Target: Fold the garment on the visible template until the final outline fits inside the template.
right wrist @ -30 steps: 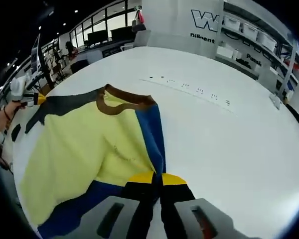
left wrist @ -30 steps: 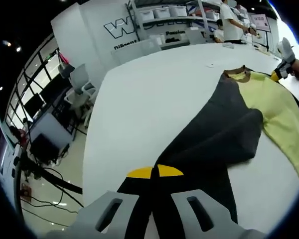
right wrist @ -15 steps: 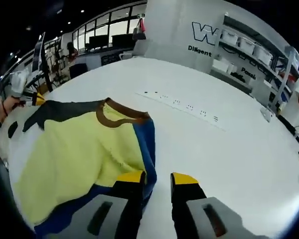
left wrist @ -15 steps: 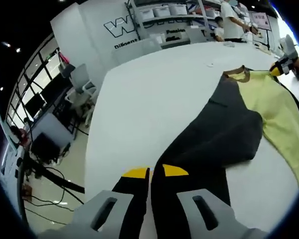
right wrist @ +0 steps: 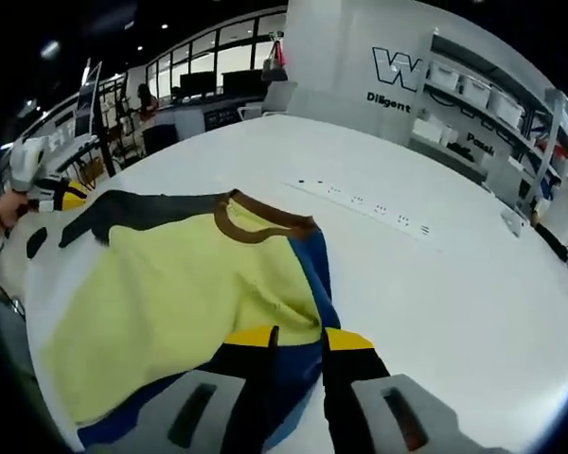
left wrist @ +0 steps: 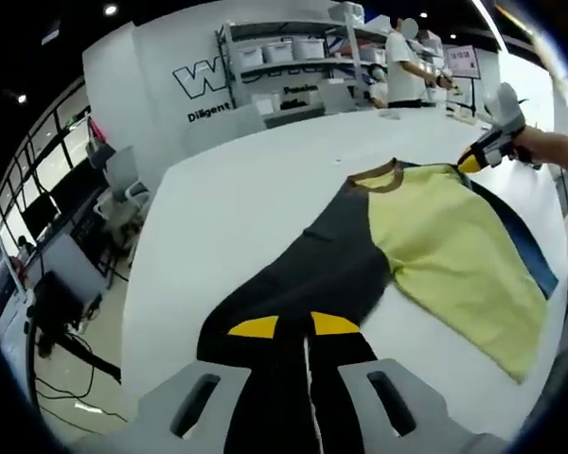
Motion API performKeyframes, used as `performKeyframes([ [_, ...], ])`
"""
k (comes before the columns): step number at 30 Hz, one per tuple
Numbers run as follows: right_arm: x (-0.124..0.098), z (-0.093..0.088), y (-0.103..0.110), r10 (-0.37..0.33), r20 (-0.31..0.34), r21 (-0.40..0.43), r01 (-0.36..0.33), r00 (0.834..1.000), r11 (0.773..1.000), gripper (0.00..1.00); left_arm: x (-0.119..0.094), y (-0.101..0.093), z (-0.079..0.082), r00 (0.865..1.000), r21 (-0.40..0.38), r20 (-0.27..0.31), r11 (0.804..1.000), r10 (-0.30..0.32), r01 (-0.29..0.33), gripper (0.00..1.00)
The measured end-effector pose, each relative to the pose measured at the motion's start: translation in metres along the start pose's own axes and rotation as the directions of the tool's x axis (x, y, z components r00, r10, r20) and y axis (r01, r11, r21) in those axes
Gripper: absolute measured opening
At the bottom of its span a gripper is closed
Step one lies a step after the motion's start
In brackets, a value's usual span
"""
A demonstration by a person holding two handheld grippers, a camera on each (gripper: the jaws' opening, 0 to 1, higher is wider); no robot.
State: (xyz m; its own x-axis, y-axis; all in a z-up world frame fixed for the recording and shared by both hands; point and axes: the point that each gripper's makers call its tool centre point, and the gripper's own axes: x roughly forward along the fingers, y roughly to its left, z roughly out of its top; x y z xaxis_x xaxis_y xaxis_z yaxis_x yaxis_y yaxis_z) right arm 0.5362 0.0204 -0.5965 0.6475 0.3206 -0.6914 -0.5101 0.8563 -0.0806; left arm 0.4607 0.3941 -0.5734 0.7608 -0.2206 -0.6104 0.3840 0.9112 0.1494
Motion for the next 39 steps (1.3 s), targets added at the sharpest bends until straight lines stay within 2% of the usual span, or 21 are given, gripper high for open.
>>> performKeyframes([
  [2,-0.001,-0.001,0.001,-0.001,0.002,0.005,0.001,1.0,1.0,0.12,-0.004,-0.011,0.0,1.0,0.007,0.004,1.0,-0.022,0.022,0.11],
  [6,-0.003,-0.001,0.007,0.006,0.006,0.002,-0.006,1.0,1.0,0.12,-0.009,-0.044,0.0,0.99,0.037,0.018,0.99,-0.14,0.14,0.15],
  [14,0.0,-0.003,0.013,0.023,0.003,-0.009,-0.023,1.0,1.0,0.13,-0.016,-0.077,-0.004,0.971,0.075,0.018,0.969,-0.239,0.237,0.17],
  [15,0.005,-0.005,0.016,0.028,-0.005,-0.022,-0.028,1.0,0.999,0.13,-0.026,-0.113,-0.008,0.943,0.146,0.009,0.933,-0.334,0.329,0.17],
  [16,0.006,-0.005,0.016,0.03,-0.007,-0.025,-0.03,1.0,0.999,0.13,-0.029,-0.123,-0.01,0.931,0.166,0.005,0.919,-0.364,0.358,0.17],
  [19,0.007,-0.006,0.017,0.031,-0.01,-0.03,-0.031,0.999,0.999,0.13,-0.03,-0.128,-0.011,0.926,0.174,0.001,0.912,-0.378,0.372,0.18],
  [20,0.009,-0.008,0.017,0.032,-0.018,-0.046,-0.033,0.999,0.998,0.12,-0.036,-0.148,-0.017,0.903,0.201,-0.01,0.883,-0.43,0.423,0.19],
  [21,0.01,-0.009,0.017,0.032,-0.021,-0.047,-0.033,0.999,0.998,0.12,-0.038,-0.155,-0.02,0.89,0.213,-0.019,0.868,-0.455,0.448,0.19],
  [22,0.01,-0.009,0.018,0.033,-0.021,-0.047,-0.034,0.999,0.998,0.12,-0.039,-0.157,-0.021,0.887,0.217,-0.022,0.863,-0.462,0.455,0.19],
  [23,0.012,-0.011,0.018,0.032,-0.027,-0.051,-0.034,0.999,0.998,0.12,-0.041,-0.165,-0.025,0.874,0.23,-0.038,0.847,-0.484,0.479,0.19],
  [26,0.012,-0.013,0.018,0.032,-0.032,-0.049,-0.034,0.999,0.998,0.11,-0.045,-0.175,-0.032,0.856,0.281,-0.07,0.813,-0.512,0.509,0.21],
  [31,0.015,-0.014,0.018,0.032,-0.036,-0.05,-0.033,0.999,0.998,0.1,-0.051,-0.192,-0.043,0.826,0.312,-0.111,0.769,-0.553,0.558,0.22],
  [33,0.015,-0.014,0.018,0.031,-0.038,-0.05,-0.033,0.999,0.998,0.1,-0.055,-0.2,-0.047,0.808,0.327,-0.128,0.745,-0.575,0.581,0.23],
  [34,0.016,-0.014,0.018,0.031,-0.039,-0.05,-0.033,0.999,0.998,0.1,-0.055,-0.201,-0.048,0.805,0.33,-0.131,0.74,-0.578,0.586,0.24],
  [35,0.016,-0.015,0.019,0.03,-0.043,-0.052,-0.033,0.999,0.998,0.09,-0.057,-0.206,-0.052,0.793,0.336,-0.146,0.725,-0.591,0.602,0.24],
  [36,0.016,-0.016,0.019,0.03,-0.044,-0.052,-0.033,0.999,0.998,0.09,-0.057,-0.207,-0.053,0.79,0.337,-0.15,0.721,-0.594,0.606,0.25],
  [37,0.017,-0.017,0.019,0.031,-0.046,-0.052,-0.033,0.998,0.998,0.09,-0.058,-0.21,-0.058,0.778,0.344,-0.178,0.703,-0.602,0.623,0.25],
  [39,0.017,-0.017,0.019,0.03,-0.047,-0.051,-0.033,0.998,0.998,0.09,-0.06,-0.214,-0.062,0.768,0.354,-0.192,0.687,-0.611,0.635,0.26],
])
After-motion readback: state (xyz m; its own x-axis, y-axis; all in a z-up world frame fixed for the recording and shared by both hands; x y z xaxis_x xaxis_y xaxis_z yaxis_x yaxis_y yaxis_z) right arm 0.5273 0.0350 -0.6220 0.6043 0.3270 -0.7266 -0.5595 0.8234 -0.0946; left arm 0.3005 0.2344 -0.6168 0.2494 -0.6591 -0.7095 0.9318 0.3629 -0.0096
